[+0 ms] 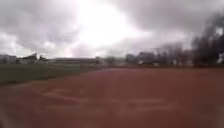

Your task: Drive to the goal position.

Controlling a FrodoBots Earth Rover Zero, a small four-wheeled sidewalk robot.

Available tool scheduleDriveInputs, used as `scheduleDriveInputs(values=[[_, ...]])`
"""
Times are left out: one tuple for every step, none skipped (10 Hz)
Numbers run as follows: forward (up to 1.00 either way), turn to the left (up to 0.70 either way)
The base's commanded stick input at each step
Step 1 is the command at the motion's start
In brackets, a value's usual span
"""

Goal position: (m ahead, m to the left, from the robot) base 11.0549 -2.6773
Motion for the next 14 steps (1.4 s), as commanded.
scheduleDriveInputs(values=[[0.7,0.0],[0.7,0.0],[0.7,0.0],[0.7,0.0],[0.7,0.0],[0.7,0.0],[0.7,0.0],[0.7,0.0],[0.7,0.0],[0.7,0.0],[0.7,0.0],[0.7,0.0],[0.7,0.0],[0.7,0.0]])
